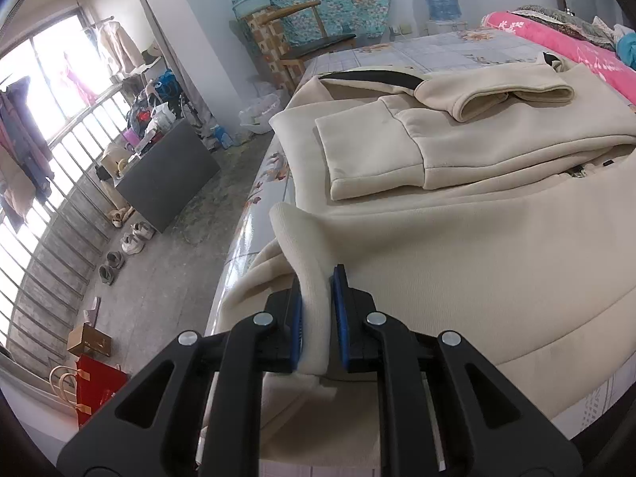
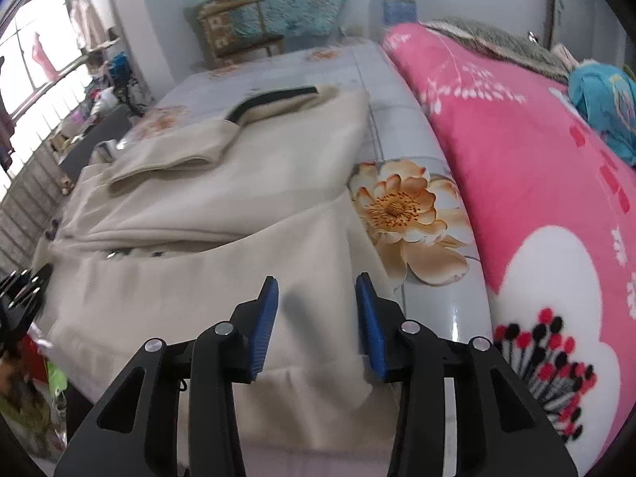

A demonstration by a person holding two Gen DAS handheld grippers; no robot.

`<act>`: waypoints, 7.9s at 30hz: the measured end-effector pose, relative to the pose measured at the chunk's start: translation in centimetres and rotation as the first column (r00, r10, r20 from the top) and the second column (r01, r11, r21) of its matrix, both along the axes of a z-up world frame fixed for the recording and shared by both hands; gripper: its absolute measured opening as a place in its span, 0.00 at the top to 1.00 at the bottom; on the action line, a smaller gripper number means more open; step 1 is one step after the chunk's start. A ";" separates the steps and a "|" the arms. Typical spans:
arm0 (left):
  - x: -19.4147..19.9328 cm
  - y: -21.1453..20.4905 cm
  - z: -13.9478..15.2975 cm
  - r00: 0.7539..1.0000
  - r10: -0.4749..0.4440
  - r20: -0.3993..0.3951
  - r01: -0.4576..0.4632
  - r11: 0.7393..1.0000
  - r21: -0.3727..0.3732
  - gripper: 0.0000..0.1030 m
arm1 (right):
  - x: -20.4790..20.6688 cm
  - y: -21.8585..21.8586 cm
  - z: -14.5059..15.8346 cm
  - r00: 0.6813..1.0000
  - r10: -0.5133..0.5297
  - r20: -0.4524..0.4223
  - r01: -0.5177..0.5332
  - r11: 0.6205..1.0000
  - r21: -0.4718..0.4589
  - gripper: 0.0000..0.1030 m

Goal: Fold large clothes

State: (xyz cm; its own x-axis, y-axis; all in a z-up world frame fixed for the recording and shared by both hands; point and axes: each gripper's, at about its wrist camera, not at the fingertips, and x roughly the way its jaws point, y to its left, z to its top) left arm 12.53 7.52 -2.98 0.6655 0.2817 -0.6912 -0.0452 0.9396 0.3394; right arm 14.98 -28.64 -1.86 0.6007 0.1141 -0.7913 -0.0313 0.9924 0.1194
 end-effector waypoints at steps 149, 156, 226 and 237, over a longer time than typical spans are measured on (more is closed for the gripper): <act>-3.9 -7.9 7.4 0.999 0.036 0.023 -0.029 0.968 -0.249 0.08 | -6.5 11.8 3.7 0.995 -0.041 0.095 0.052 0.993 -0.111 0.06; -3.5 -8.3 7.0 1.000 0.031 -0.001 -0.030 0.967 -0.251 0.08 | -6.2 11.9 3.6 0.995 -0.048 0.082 0.057 0.992 -0.109 0.06; -3.3 -8.5 6.7 1.000 0.017 -0.026 -0.024 0.960 -0.280 0.08 | -6.1 11.7 4.0 0.996 -0.053 0.073 0.063 0.988 -0.138 0.06; -3.2 -8.7 6.9 1.000 0.017 -0.021 -0.022 0.957 -0.289 0.08 | -6.3 11.5 3.8 0.996 -0.052 0.071 0.062 0.988 -0.141 0.06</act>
